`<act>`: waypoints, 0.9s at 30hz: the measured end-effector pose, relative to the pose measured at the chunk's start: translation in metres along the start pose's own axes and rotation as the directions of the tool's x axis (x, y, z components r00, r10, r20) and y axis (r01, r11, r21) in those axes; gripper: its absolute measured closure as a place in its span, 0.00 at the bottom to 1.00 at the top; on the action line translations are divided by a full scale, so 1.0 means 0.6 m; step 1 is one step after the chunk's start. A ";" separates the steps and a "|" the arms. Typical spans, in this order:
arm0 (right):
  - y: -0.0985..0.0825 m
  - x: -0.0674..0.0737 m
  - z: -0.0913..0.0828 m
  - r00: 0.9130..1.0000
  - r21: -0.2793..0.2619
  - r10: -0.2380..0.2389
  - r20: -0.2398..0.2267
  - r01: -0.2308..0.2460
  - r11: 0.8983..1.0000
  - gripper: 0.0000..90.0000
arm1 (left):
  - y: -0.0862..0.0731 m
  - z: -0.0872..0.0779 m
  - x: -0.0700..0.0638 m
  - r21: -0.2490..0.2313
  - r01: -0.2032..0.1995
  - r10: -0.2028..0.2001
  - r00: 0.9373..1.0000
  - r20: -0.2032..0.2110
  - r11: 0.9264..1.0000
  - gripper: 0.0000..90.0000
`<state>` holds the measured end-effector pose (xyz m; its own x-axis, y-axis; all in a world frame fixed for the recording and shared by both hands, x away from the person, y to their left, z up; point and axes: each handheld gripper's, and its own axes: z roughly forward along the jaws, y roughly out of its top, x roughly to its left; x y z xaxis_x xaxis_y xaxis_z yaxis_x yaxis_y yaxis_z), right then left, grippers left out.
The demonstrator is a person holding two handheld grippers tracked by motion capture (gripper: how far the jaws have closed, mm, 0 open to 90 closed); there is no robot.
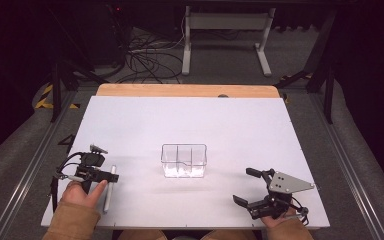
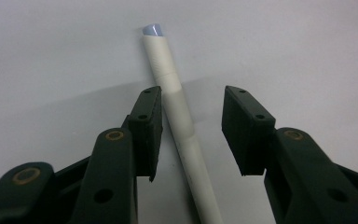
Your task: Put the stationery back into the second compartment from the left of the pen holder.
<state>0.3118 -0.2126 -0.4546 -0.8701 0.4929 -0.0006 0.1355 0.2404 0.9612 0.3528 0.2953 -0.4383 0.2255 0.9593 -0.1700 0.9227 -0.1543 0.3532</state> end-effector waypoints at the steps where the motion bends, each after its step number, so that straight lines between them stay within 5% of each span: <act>1: 0.000 0.000 0.000 1.000 0.001 0.001 0.001 -0.001 1.000 0.06 | 0.000 0.002 -0.001 0.003 0.007 -0.007 1.000 -0.002 1.000 0.68; 27: -0.001 0.001 0.001 1.000 0.006 -0.006 -0.005 0.006 1.000 0.06 | -0.002 0.017 -0.006 0.010 0.045 -0.044 0.996 -0.073 0.999 0.87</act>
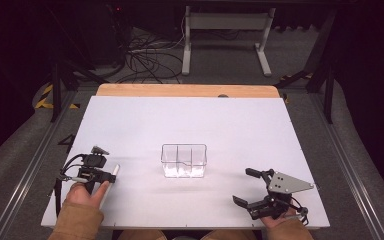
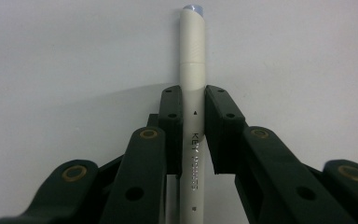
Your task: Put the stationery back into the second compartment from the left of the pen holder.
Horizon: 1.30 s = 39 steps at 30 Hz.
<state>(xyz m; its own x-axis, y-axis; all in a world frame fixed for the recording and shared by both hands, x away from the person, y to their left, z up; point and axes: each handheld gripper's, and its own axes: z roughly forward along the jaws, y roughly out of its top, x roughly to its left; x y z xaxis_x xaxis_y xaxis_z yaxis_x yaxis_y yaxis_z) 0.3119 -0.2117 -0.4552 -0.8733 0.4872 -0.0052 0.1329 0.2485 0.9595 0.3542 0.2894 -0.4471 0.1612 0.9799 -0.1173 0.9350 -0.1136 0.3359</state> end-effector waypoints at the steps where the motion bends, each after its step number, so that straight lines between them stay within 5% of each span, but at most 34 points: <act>1: 0.000 0.000 0.000 1.000 0.000 0.001 -0.001 -0.001 1.000 0.06 | 0.000 0.000 -0.001 -0.002 0.002 -0.002 1.000 0.000 1.000 0.87; 7: 0.000 0.000 0.000 1.000 0.002 -0.003 -0.002 0.003 1.000 0.06 | -0.001 -0.003 -0.001 -0.008 0.003 -0.003 1.000 0.016 1.000 0.87; 17: 0.000 0.000 -0.001 1.000 0.002 -0.004 -0.001 0.004 1.000 0.06 | -0.004 -0.039 -0.015 -0.121 -0.050 0.052 0.998 0.021 0.991 0.87; 25: 0.000 0.001 -0.001 1.000 0.001 -0.003 0.002 0.003 1.000 0.06 | -0.009 -0.061 -0.017 -0.224 -0.073 0.082 0.996 0.035 0.972 0.87; 39: -0.002 0.001 -0.002 1.000 0.001 0.002 0.007 -0.002 1.000 0.06 | -0.010 -0.091 -0.010 -0.368 -0.105 0.156 0.981 0.112 0.924 0.87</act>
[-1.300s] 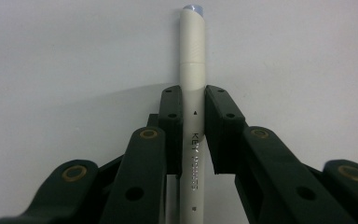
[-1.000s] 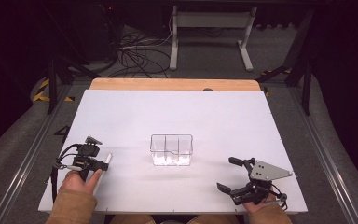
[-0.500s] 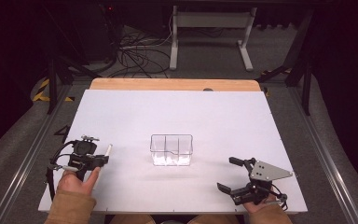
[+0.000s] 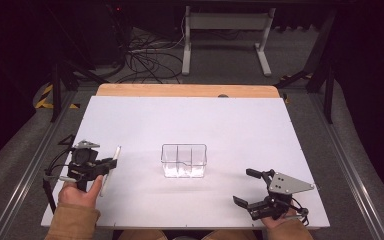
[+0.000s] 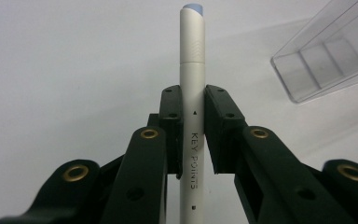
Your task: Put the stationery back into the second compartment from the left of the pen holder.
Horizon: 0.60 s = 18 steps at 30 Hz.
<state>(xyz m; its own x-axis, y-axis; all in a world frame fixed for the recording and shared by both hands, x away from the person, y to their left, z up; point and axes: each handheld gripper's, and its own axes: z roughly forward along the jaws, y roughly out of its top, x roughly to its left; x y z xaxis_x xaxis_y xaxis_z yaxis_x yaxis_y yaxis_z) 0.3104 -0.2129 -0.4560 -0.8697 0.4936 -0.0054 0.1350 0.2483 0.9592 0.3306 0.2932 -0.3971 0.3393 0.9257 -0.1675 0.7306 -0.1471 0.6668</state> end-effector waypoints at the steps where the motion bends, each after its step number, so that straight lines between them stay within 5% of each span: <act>1: 0.000 0.000 0.000 1.000 0.000 0.000 0.001 0.000 1.000 0.06 | 0.001 -0.002 0.000 -0.013 0.001 -0.001 1.000 0.007 1.000 0.87; 9: -0.002 0.000 -0.004 1.000 0.002 0.005 0.008 -0.005 1.000 0.06 | 0.010 -0.010 -0.007 -0.076 -0.029 0.033 0.998 0.054 0.997 0.87; 18: -0.002 0.001 -0.003 1.000 -0.001 0.003 0.004 -0.003 1.000 0.06 | 0.019 -0.025 -0.017 -0.160 -0.077 0.092 0.992 0.086 0.984 0.87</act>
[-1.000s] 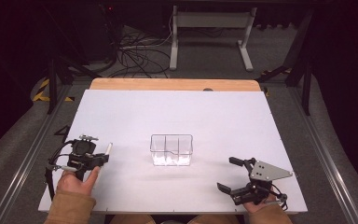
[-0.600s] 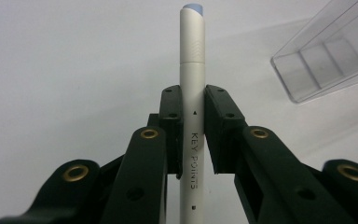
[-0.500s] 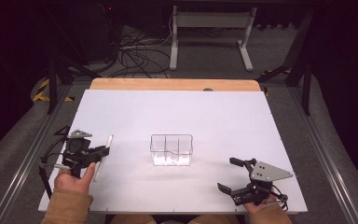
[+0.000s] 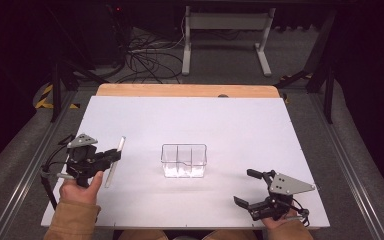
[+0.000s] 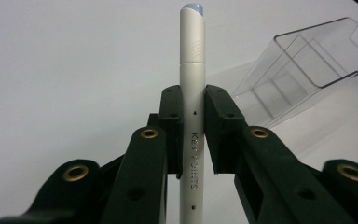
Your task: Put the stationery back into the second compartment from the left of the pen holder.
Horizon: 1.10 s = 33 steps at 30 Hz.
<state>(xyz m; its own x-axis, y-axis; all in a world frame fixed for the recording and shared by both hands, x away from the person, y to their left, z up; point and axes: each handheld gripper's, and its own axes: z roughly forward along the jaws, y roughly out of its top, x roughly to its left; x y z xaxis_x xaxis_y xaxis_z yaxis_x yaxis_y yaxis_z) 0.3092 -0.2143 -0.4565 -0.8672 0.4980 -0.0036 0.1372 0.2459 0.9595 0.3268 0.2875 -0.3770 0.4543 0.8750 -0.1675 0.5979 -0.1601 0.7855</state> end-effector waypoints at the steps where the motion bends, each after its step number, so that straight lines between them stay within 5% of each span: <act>1: 0.000 0.000 0.000 1.000 0.001 -0.001 0.002 0.001 1.000 0.06 | 0.002 -0.001 -0.002 -0.008 -0.006 0.006 1.000 0.004 1.000 0.87; 16: 0.000 0.000 0.001 1.000 0.002 -0.003 -0.002 0.003 1.000 0.06 | 0.042 -0.003 -0.036 -0.107 -0.082 0.092 0.992 0.090 0.991 0.87; 33: 0.000 0.000 0.002 1.000 0.006 -0.005 -0.005 0.005 1.000 0.06 | 0.094 0.014 -0.088 -0.164 -0.141 0.171 0.967 0.190 0.976 0.87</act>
<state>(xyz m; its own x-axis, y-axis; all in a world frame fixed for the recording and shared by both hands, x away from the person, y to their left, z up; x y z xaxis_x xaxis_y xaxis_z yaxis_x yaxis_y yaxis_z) 0.3095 -0.2133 -0.4569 -0.8701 0.4928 -0.0068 0.1361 0.2535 0.9577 0.3421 0.2283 -0.3285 0.6667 0.7320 -0.1405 0.4117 -0.2045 0.8881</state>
